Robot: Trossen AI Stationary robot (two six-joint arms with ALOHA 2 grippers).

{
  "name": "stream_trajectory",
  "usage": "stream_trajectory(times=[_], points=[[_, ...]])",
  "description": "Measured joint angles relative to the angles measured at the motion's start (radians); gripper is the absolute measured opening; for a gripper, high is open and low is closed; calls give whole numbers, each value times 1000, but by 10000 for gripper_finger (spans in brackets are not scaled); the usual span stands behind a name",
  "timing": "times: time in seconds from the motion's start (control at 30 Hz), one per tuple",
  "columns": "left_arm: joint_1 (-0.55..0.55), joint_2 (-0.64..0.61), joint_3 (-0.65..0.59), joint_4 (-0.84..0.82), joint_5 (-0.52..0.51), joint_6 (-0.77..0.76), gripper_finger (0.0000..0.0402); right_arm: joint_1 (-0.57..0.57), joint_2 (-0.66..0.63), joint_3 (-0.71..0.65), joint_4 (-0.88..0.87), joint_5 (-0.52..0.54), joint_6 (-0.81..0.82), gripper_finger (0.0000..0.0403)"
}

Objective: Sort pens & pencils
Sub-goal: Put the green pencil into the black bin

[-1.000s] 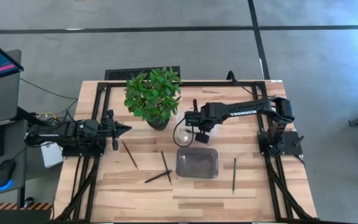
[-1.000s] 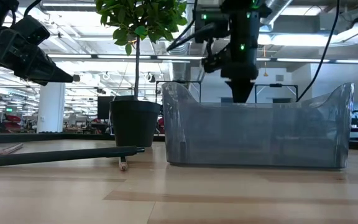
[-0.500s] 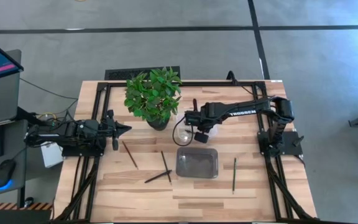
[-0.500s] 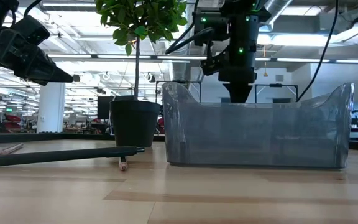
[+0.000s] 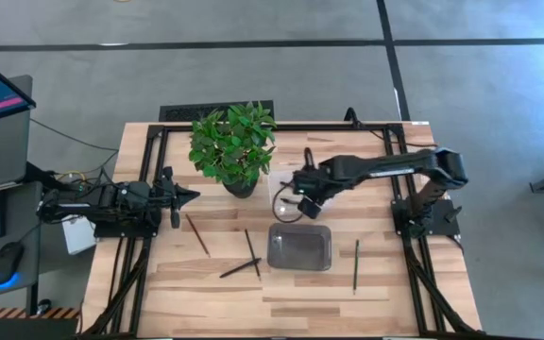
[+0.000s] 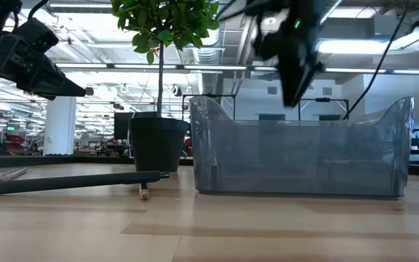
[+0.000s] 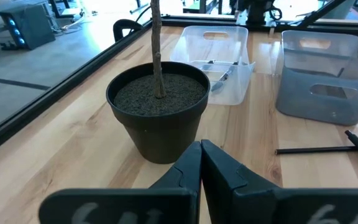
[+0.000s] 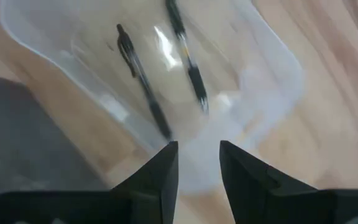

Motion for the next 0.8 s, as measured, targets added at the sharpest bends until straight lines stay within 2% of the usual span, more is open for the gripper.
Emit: stream_trajectory(times=[0.2, 0.33, 0.57, 0.8], points=[[0, 0, 0, 0, 0, 0, 0, 145, -125, 0, -157, 0, 533, 133], [0, 0, 0, 0, 0, 0, 0, 287, -157, 0, -222, -12, 814, 136], [0, 0, 0, 0, 0, 0, 0, 538, -117, 0, -265, -43, 1209, 137], [0, 0, 0, 0, 1, 0, 0, 695, -13, 0, -248, -128, 1510, 135]])
